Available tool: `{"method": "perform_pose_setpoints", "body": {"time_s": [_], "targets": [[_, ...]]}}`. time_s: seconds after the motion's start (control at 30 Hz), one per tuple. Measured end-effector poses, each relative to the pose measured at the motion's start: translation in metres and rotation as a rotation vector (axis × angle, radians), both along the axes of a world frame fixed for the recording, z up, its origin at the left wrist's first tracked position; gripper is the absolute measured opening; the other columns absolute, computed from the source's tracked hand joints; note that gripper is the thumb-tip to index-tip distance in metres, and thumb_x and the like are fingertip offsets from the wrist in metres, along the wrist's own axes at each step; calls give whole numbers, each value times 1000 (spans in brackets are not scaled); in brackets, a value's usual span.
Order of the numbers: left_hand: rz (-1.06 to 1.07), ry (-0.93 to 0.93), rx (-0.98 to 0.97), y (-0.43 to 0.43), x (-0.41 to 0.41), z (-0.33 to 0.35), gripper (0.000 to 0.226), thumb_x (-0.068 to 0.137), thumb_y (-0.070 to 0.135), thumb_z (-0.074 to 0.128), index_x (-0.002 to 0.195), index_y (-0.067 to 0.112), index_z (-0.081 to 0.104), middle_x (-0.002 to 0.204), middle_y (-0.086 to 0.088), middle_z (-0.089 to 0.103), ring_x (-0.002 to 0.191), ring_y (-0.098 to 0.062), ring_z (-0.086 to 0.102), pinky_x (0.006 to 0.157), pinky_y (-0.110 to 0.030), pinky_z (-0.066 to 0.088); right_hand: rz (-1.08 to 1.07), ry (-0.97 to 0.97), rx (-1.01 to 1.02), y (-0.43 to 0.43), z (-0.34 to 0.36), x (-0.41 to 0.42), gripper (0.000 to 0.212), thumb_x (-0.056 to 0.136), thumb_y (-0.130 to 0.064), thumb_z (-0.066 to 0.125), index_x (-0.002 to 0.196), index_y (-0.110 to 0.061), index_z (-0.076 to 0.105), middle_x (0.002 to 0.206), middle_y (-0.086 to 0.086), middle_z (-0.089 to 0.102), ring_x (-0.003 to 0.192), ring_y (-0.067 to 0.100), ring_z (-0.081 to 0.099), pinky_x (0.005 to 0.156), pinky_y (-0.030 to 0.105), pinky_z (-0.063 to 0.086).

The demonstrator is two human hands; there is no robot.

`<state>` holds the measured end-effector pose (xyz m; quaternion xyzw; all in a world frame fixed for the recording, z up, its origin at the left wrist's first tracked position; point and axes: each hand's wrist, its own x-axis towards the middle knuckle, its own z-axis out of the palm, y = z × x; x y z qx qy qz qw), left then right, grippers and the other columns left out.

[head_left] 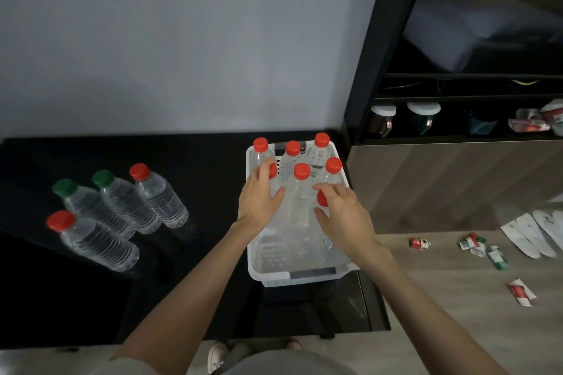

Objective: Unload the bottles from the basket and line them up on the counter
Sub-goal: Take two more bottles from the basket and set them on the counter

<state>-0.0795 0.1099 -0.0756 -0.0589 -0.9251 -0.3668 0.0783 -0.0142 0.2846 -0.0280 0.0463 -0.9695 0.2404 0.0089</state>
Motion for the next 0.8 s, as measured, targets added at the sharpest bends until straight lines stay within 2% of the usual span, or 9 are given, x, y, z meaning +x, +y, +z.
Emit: {"method": "perform_pose_setpoints", "body": {"time_s": [0.2,0.33,0.47,0.6,0.7,0.8], "targets": [[4,40,20,-3,-5,-3,54,89,30,64,133,21,35,112,-2,60,96,-13,61,79,-31,55,-91,29,-55,-1,-4,2,30,96,-29,54,125,-23,46,116,-1,63,106,19,59,84,27,47],[3,-10,107,-5,-8,-7,54,93,37,58,137,21,31,121,-2,61,106,-14,62,86,-35,56,-61,0,27,-2,-4,-5,26,97,-28,52,119,-19,44,107,3,64,92,21,63,75,26,43],[-37,-22,164,-8,-4,-10,41,96,36,50,132,27,33,112,0,63,98,-13,65,83,-39,58,0,10,85,-5,-4,-8,24,98,-30,50,118,-18,42,104,5,65,88,25,64,75,35,51],[-81,-27,173,-10,-2,-5,35,97,33,50,128,31,33,108,0,63,94,-13,65,80,-38,58,41,36,131,-8,-2,-5,25,98,-33,49,117,-19,43,104,3,65,86,24,64,72,34,52],[-114,-20,146,-12,-2,-1,33,97,29,51,127,20,39,106,-2,60,91,-13,63,80,-35,57,38,37,101,-8,3,-4,25,98,-35,47,118,-20,44,103,1,64,86,21,63,68,29,45],[-153,-20,138,-14,-2,2,31,98,30,50,125,19,38,104,-2,58,89,-14,63,77,-35,57,19,65,44,-10,13,-4,26,99,-36,46,120,-21,45,103,-2,64,80,15,57,67,26,35]]}}
